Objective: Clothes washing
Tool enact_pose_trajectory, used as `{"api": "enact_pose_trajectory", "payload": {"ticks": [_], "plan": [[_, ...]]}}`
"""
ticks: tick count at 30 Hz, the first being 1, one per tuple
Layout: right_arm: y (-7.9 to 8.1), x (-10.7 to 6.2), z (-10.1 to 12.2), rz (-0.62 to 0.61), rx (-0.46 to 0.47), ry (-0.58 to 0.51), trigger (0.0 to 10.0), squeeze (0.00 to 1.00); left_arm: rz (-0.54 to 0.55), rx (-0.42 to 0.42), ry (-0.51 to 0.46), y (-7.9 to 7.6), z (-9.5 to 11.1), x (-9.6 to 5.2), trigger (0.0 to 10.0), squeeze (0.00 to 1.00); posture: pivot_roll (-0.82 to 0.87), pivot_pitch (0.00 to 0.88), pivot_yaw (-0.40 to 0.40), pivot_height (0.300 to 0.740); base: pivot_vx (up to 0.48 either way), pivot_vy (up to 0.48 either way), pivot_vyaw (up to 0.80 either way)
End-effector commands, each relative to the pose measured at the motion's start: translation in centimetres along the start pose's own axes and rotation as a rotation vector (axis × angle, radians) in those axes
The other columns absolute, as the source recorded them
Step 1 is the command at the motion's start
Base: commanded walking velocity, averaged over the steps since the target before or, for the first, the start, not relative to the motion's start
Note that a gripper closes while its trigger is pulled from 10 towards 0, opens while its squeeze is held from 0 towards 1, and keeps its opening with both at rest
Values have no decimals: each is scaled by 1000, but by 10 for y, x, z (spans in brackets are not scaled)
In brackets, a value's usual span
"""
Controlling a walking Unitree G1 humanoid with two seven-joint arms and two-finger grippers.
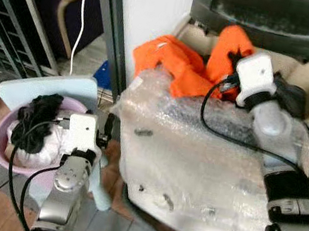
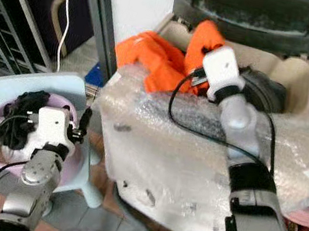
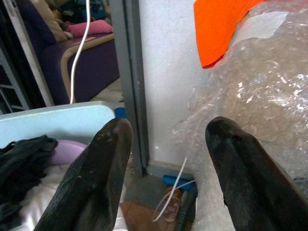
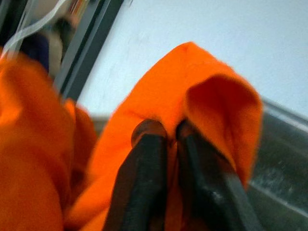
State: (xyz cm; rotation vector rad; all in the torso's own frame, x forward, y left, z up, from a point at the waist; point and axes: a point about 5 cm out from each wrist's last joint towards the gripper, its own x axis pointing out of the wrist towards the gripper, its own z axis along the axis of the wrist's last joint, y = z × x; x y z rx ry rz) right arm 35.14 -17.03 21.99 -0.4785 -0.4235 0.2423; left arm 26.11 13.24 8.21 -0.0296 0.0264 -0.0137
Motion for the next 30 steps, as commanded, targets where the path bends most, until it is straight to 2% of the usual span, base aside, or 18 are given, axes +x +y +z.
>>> {"api": "enact_pose_trajectory", "payload": {"ticks": [1,7,11,20,27,30], "plan": [[-3,-5,2,-41,23,-1,10000,1000,10,12,11,2,-1,0,10000,0,-111,0,82,740,0,0,0],[-1,-28,9,-113,-13,16,10000,1000,14,20,18,5,-1,0,10000,0,-118,0,89,740,0,0,0],[31,-38,18,52,131,19,10000,1000,23,30,30,5,-2,2,10000,0,-123,0,94,740,0,0,0],[43,-60,18,65,197,84,10000,1000,29,20,37,7,-1,4,10000,0,-126,0,104,740,0,0,0],[56,-65,21,89,235,90,10000,1000,31,13,33,7,1,6,10000,0,-125,0,106,740,0,0,0],[60,-69,21,96,248,98,10000,1000,33,12,31,9,2,6,10000,0,-119,0,106,740,0,340,0]]}}
